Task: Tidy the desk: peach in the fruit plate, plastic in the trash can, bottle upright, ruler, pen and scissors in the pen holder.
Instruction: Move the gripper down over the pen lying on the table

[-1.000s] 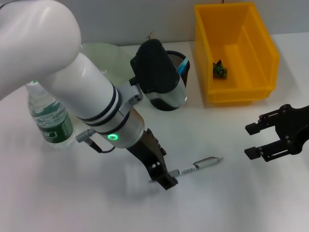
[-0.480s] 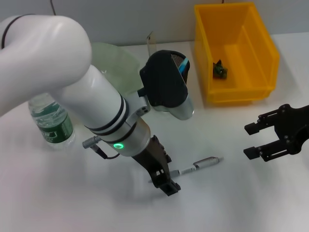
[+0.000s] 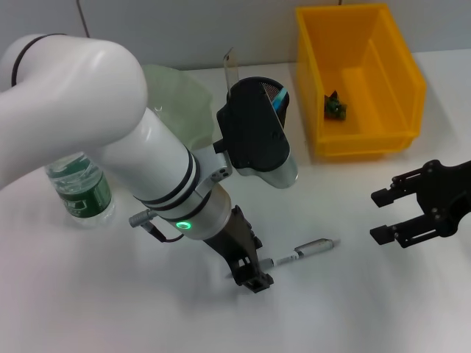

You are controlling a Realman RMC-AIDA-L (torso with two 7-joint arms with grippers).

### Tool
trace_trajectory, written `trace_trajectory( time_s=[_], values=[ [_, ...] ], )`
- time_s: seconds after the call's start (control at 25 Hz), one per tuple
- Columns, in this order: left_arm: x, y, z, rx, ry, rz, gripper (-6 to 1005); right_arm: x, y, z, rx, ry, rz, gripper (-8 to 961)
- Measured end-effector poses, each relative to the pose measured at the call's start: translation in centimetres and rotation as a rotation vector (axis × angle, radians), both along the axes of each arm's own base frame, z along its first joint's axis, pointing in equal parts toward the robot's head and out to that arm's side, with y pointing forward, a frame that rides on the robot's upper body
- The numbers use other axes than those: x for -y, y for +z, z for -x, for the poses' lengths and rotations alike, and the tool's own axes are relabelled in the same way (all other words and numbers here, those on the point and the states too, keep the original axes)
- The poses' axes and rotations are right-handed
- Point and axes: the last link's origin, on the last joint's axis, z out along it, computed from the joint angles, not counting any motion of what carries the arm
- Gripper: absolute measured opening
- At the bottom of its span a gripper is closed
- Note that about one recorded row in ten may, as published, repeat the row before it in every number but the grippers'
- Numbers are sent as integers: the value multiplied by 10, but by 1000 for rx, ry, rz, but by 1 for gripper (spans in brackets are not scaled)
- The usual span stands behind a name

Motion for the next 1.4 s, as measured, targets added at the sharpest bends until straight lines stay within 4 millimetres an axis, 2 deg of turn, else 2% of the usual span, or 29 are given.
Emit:
trace_trajectory(
  time_s=[0.64,0.72,1.4],
  values=[
    [0,-4,4,-20,-17,4,571,-2,1,4,5,15,-5,693],
    [0,-4,4,-20,-18,4,395,-3,1,4,5,14,-5,693],
    [-1,-4,7,-41,-20,10,400,-4,1,5,7,16,-10,693]
  ],
)
